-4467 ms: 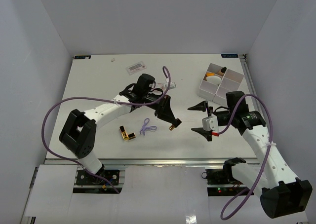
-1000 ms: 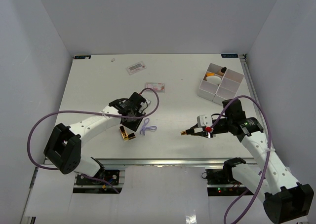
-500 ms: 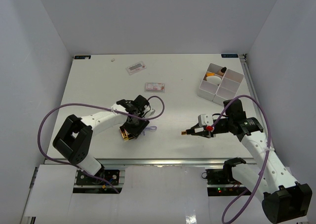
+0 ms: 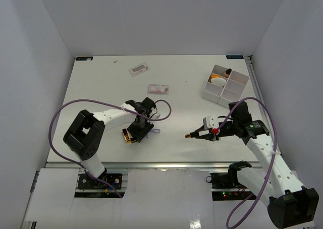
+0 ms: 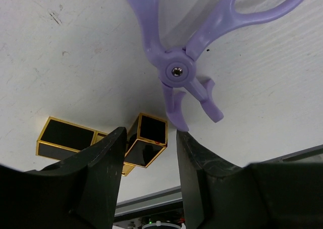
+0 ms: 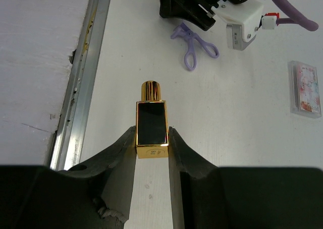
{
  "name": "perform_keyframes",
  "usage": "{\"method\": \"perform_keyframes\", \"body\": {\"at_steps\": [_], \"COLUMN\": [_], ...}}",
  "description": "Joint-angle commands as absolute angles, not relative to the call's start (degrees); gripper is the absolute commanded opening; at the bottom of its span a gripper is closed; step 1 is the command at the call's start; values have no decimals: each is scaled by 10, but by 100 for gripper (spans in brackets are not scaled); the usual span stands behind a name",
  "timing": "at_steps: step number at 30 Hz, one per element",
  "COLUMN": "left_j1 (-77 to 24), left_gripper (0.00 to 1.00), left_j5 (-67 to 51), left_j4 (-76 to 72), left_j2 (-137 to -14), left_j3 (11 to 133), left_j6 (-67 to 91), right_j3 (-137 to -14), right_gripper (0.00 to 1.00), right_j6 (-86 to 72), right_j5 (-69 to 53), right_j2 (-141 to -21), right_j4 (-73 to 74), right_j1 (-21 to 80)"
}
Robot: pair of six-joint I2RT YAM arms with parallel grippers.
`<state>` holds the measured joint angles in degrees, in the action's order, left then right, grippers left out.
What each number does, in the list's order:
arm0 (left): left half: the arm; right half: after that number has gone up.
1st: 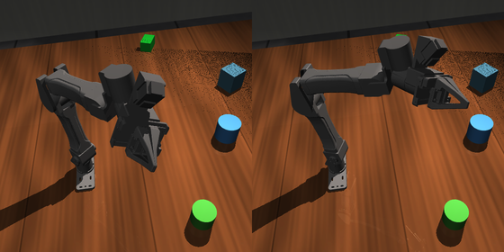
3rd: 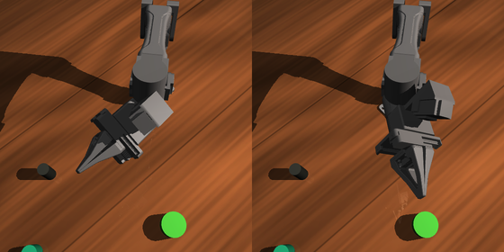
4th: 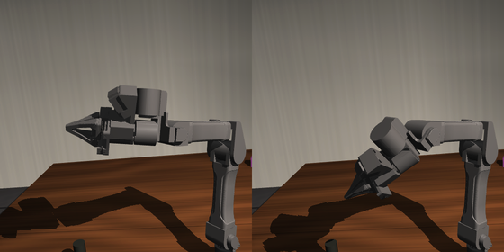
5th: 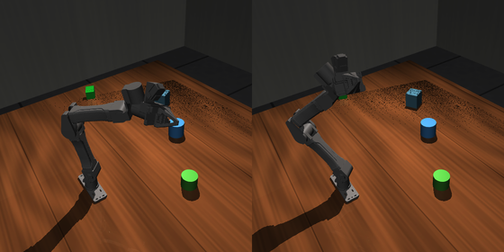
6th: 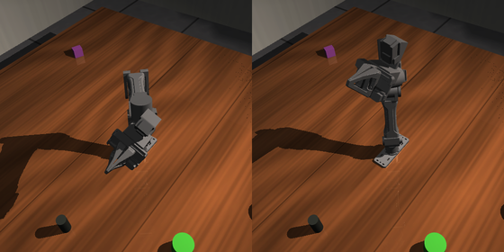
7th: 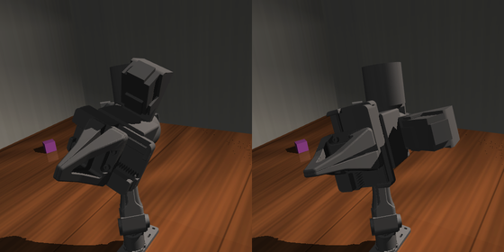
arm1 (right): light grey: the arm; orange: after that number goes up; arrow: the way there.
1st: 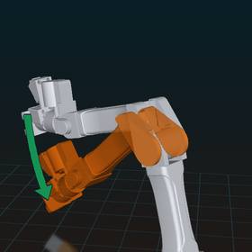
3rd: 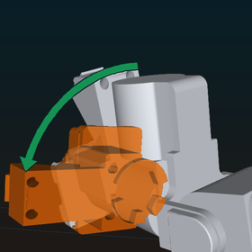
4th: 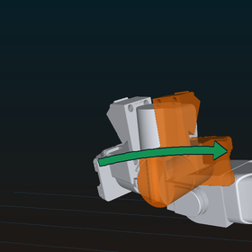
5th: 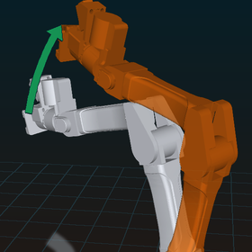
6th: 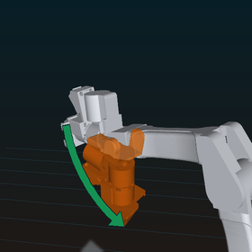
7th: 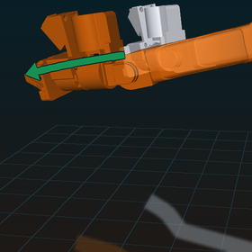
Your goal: Organize the makeup
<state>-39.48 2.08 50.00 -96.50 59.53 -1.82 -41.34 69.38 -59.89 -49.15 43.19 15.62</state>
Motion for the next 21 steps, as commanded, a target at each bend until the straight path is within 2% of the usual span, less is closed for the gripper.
{"method": "perform_keyframes", "body": {"at_steps": [1,3,4,5,10,18,21], "left_j1": [-396,-396,-396,-396,-396,-396,-396], "left_gripper": [51,44,40,31,10,0,0], "left_j5": [34,34,34,35,45,4,-85], "left_j4": [499,498,498,498,500,459,387], "left_j2": [-965,-966,-966,-967,-963,-879,-839], "left_j3": [622,627,631,636,643,668,679], "left_j6": [-11,-7,-5,-5,20,65,87], "right_j3": [-406,-406,-406,-406,-403,-405,-409], "right_gripper": [8,8,8,8,8,8,8], "right_j6": [693,693,693,693,694,690,686], "right_j5": [-622,-623,-623,-623,-625,-627,-626], "right_j2": [-482,-481,-481,-480,-475,-477,-482], "right_j4": [425,425,425,425,426,426,426], "right_j1": [152,152,152,152,148,146,146]}}
